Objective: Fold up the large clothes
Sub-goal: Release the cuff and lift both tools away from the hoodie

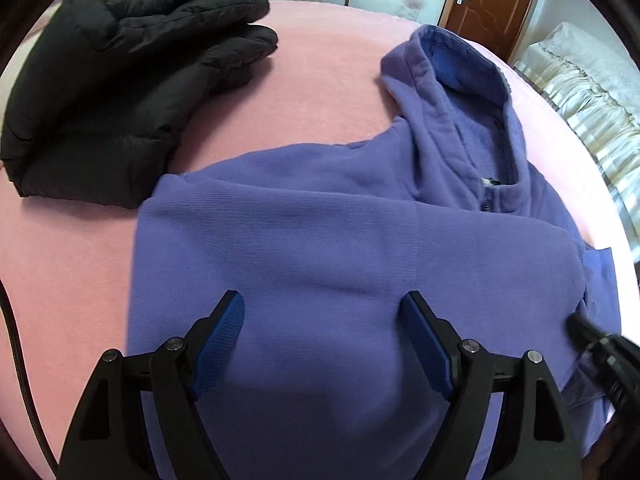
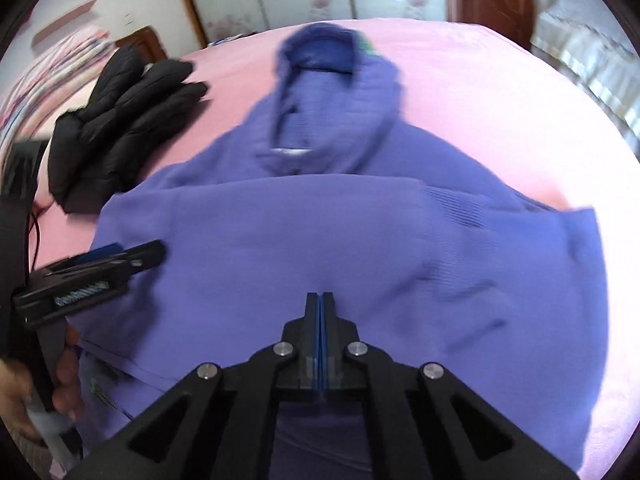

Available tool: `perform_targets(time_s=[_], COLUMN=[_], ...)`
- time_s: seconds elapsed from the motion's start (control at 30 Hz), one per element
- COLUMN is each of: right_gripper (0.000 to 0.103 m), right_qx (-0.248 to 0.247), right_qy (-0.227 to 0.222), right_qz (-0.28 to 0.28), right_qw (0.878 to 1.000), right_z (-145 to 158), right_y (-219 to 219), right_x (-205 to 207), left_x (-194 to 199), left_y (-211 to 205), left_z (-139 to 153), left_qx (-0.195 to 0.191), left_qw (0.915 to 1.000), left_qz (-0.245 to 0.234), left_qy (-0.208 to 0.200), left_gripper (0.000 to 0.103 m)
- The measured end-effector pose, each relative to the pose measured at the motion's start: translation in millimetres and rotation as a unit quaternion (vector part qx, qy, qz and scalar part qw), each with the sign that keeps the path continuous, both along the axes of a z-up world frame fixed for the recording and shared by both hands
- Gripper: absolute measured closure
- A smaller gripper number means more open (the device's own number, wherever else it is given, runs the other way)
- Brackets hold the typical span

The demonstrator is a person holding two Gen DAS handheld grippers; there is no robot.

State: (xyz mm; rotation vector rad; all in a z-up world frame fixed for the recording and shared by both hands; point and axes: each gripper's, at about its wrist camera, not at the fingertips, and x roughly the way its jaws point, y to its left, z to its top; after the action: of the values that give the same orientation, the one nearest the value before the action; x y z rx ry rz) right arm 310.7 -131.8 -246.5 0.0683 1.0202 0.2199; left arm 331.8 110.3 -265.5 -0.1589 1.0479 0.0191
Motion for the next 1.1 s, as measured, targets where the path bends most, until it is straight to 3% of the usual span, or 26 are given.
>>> perform_targets(time_s=[0.07, 0.13, 0.2, 0.3, 0.43, 0.6, 0.8, 1.1], right_gripper=[0.103, 0.103, 0.103, 0.096, 0.096, 0.096, 0.096, 0.096], right_qx=[-0.026, 0.027, 0.036, -0.006, 0.022, 0.007, 0.007, 0.011], right_qy=[-0.005, 0.008, 0.009, -0.006, -0.019, -0.054, -0.068, -0.098], right_qz=[-0.028, -0.029, -0.033, -0.06, -0.046, -0.021, -0.001, 0.023], right_qw=[0.999, 0.999, 0.999, 0.998, 0.999, 0.998, 0.998, 0.995], right_z=[-1.3, -1.4, 3.5, 19.1, 38.4, 66.9, 97.5, 134.3], right_y=[-22.1, -42.2, -47.1, -43.2, -45.2, -34.9, -24.0, -11.9], right_x=[-4.5, -9.5, -16.2, -35.4, -67.9, -110.8, -153.1, -218.2], left_x=[-2.1, -3.2, -8.6, -28.3, -73.7, -131.1, -187.9, -265.1], left_y=[2.3, 1.4, 0.6, -0.1, -3.1, -6.4, -21.4, -24.8], left_z=[1.7, 4.0, 11.6, 28.8, 69.7, 111.8, 146.1, 190.3], left_qx=[-0.003, 0.003, 0.014, 0.013, 0.0, -0.002, 0.029, 0.036], left_qw=[1.0, 1.0, 0.9999, 0.9999, 0.9989, 0.9963, 0.9923, 0.986], left_qz=[-0.002, -0.002, 0.003, 0.003, -0.004, -0.009, -0.035, -0.05], left_qy=[-0.002, -0.002, -0.003, -0.01, -0.047, -0.085, -0.115, -0.155], left_gripper=[0.023, 0.023, 0.023, 0.024, 0.024, 0.024, 0.024, 0.021])
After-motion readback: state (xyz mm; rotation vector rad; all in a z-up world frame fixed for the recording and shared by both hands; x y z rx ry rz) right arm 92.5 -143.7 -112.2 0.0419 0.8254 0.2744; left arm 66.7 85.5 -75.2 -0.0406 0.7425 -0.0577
